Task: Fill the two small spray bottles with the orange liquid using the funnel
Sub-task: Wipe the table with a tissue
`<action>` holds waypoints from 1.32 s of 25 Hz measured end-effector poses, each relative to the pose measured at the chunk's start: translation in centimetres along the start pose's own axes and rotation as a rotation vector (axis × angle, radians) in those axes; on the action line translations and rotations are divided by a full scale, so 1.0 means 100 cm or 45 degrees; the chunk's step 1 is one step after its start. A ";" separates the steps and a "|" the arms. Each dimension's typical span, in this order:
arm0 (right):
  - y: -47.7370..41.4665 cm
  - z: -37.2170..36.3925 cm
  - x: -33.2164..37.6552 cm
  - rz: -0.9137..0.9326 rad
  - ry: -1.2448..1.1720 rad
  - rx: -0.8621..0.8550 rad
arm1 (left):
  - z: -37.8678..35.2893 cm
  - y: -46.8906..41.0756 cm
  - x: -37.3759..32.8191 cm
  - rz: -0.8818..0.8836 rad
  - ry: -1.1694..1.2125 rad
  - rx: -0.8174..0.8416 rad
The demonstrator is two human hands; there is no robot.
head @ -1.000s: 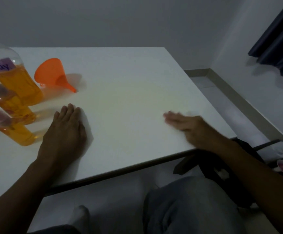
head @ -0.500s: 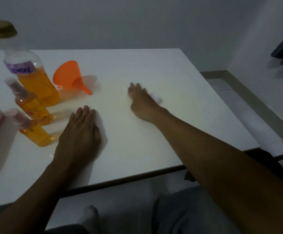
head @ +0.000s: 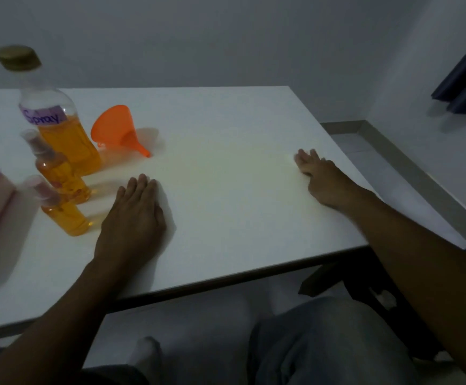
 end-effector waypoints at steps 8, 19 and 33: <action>0.077 -0.028 0.150 0.542 -0.133 0.157 | 0.003 0.003 -0.007 0.049 0.123 0.029; 0.192 0.015 -0.129 -0.425 -0.544 -0.779 | -0.053 0.016 -0.225 -0.528 0.515 0.276; 0.218 -0.226 -0.246 -1.053 -0.740 0.211 | -0.099 0.012 -0.258 -0.614 0.398 0.335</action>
Point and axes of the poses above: each hand's wrist, its own y-axis away from the middle knuckle, its own z-axis out of the back of the hand, x = y × z, the point moved 8 cm from there along -y, towards the middle knuckle, and after that the axes turned 9 degrees about y, right-handed, at the moved point
